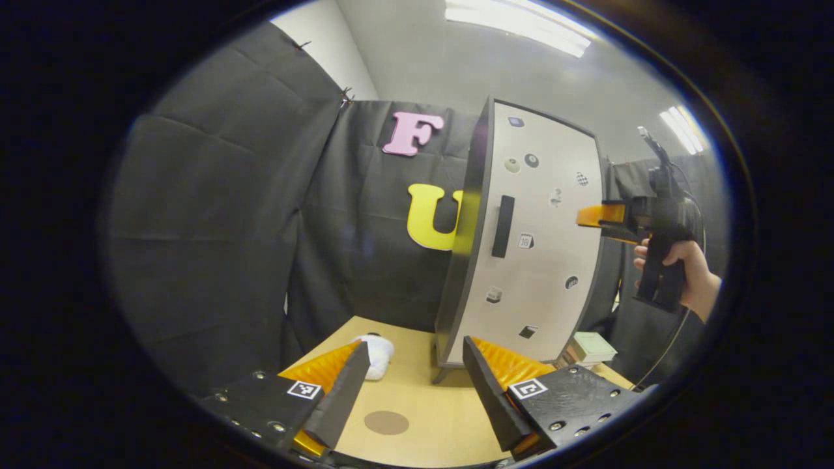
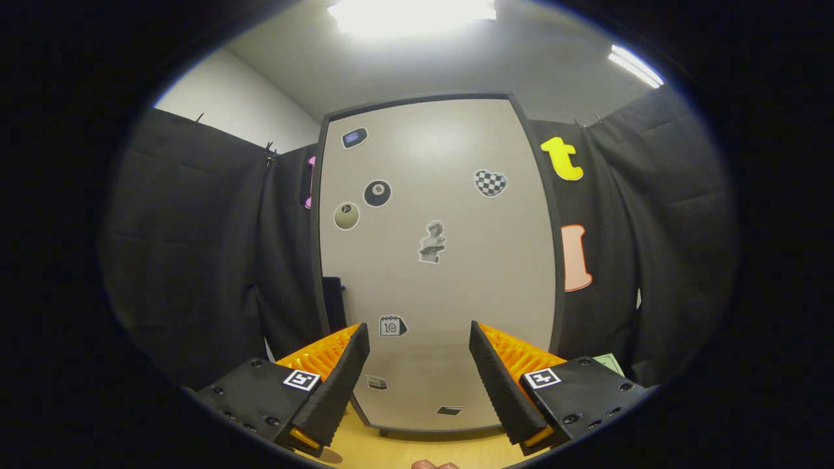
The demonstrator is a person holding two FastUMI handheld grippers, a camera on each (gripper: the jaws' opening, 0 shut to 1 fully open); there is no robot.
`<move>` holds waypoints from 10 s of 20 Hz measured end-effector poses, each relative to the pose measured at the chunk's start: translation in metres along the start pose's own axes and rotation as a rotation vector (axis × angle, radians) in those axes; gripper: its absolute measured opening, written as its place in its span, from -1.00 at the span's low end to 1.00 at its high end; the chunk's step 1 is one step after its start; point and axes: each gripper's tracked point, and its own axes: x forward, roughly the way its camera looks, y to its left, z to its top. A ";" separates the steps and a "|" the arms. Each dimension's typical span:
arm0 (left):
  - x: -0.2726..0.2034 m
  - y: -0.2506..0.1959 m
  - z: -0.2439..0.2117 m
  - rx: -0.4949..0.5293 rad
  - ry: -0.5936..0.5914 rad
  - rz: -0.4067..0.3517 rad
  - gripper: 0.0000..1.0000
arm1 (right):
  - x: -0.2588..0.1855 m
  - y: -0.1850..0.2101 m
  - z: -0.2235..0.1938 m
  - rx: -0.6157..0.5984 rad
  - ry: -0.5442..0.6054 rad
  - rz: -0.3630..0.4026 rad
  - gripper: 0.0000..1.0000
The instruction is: Open the cabinet door with the right hand, grasp the bottle in the cabinet with the left hand and place it on the coaster, then close the cabinet door with the right hand.
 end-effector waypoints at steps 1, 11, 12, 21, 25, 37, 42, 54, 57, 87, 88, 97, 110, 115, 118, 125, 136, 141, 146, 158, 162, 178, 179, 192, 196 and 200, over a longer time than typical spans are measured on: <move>-0.003 0.005 -0.002 -0.009 0.005 0.012 0.77 | 0.006 0.009 0.003 -0.006 -0.005 0.010 0.95; -0.020 0.067 -0.020 -0.056 0.043 0.151 0.73 | 0.069 0.081 -0.015 -0.047 0.013 0.070 0.95; -0.021 0.071 -0.021 -0.058 0.043 0.159 0.73 | 0.075 0.084 -0.018 -0.055 0.015 0.065 0.95; -0.022 0.097 -0.030 -0.061 0.062 0.214 0.75 | 0.124 0.093 -0.037 -0.085 0.068 -0.010 0.95; -0.025 0.100 -0.036 -0.065 0.074 0.226 0.75 | 0.133 0.099 -0.049 -0.098 0.104 -0.026 0.74; -0.039 0.100 -0.045 -0.059 0.088 0.234 0.75 | 0.139 0.101 -0.058 -0.052 0.176 -0.056 -0.39; -0.044 0.091 -0.047 -0.051 0.087 0.225 0.75 | 0.137 0.103 -0.061 -0.020 0.192 0.019 -0.73; -0.058 0.060 -0.041 -0.006 0.081 0.198 0.75 | 0.096 0.109 -0.055 -0.038 0.206 0.187 -0.85; -0.062 0.047 -0.043 0.004 0.083 0.185 0.75 | 0.081 0.107 -0.053 -0.042 0.202 0.237 -0.85; -0.003 -0.054 -0.063 0.054 0.152 -0.081 0.77 | 0.028 0.036 -0.046 0.059 0.244 0.264 -0.83; 0.002 -0.059 -0.064 0.053 0.153 -0.095 0.77 | 0.027 0.032 -0.045 0.059 0.240 0.246 -0.83; 0.038 -0.115 -0.083 0.058 0.193 -0.215 0.77 | 0.016 -0.006 -0.043 0.069 0.222 0.089 -0.84; 0.057 -0.180 -0.101 0.054 0.244 -0.360 0.77 | 0.008 -0.046 -0.043 0.171 0.185 -0.117 -0.89; 0.059 -0.188 -0.104 0.072 0.257 -0.398 0.77 | -0.003 -0.050 -0.047 0.179 0.190 -0.132 -0.87; 0.062 -0.190 -0.103 0.105 0.259 -0.413 0.75 | -0.026 -0.073 -0.051 0.197 0.204 -0.212 -0.91; 0.113 -0.211 -0.074 0.108 0.224 -0.437 0.77 | -0.044 -0.142 -0.035 0.196 0.172 -0.401 -0.95; 0.239 -0.264 0.032 0.136 0.070 -0.422 0.73 | 0.042 -0.196 -0.040 0.195 0.166 -0.437 -1.00; 0.298 -0.278 0.045 0.159 0.047 -0.418 0.77 | 0.075 -0.217 -0.048 0.209 0.185 -0.432 -0.65; 0.357 -0.295 0.038 0.171 0.051 -0.437 0.75 | 0.092 -0.236 -0.045 0.197 0.167 -0.459 0.19; 0.431 -0.336 0.021 0.238 0.036 -0.484 0.76 | 0.098 -0.277 -0.058 0.158 0.206 -0.575 0.96; 0.446 -0.341 0.013 0.211 0.049 -0.487 0.76 | 0.097 -0.287 -0.063 0.156 0.219 -0.600 0.95; 0.450 -0.340 0.006 0.228 0.058 -0.480 0.43 | 0.127 -0.297 -0.078 0.161 0.253 -0.549 0.96; 0.449 -0.340 0.006 0.221 0.059 -0.482 0.43 | 0.128 -0.296 -0.079 0.155 0.253 -0.546 0.96; 0.337 -0.314 0.065 0.263 -0.031 -0.556 0.43 | 0.116 -0.269 -0.067 0.170 0.202 -0.530 0.96; 0.278 -0.272 0.072 0.226 -0.033 -0.523 0.44 | 0.094 -0.259 -0.065 0.141 0.199 -0.560 0.84; 0.232 -0.213 0.061 0.214 -0.040 -0.446 0.41 | 0.079 -0.246 -0.059 0.160 0.185 -0.564 0.95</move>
